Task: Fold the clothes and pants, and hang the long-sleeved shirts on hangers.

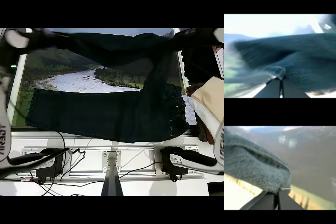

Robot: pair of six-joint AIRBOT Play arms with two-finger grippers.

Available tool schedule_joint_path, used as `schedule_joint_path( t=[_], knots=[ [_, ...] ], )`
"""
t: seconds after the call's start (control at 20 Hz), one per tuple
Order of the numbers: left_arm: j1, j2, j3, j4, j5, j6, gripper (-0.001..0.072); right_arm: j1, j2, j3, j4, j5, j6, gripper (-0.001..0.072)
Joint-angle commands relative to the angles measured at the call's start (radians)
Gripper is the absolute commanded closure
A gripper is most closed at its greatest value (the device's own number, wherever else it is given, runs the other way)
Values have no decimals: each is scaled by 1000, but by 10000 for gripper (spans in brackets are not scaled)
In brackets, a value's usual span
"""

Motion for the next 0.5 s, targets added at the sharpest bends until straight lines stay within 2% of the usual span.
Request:
schedule_joint_path(
  t=[0.0, 0.05, 0.1, 0.15, 0.2, 0.45],
  knots=[
    [150, 68, 0, 45, -66, 0, 685, -28, -162, 0, 9, -301, 167, 677],
    [179, 64, 0, 45, -97, 0, 685, -28, -199, 0, 10, -364, 233, 643],
    [201, 57, -1, 45, -124, 0, 685, -27, -236, 0, 10, -413, 275, 399],
    [220, 45, -2, 45, -147, 0, 684, -27, -265, 1, 12, -432, 296, 189],
    [233, 32, -2, 45, -163, 0, 684, -27, -290, 1, 12, -422, 303, 156],
    [250, -96, -2, 78, -171, 0, 684, -96, -314, 1, -50, -200, 268, 158]
  ],
)
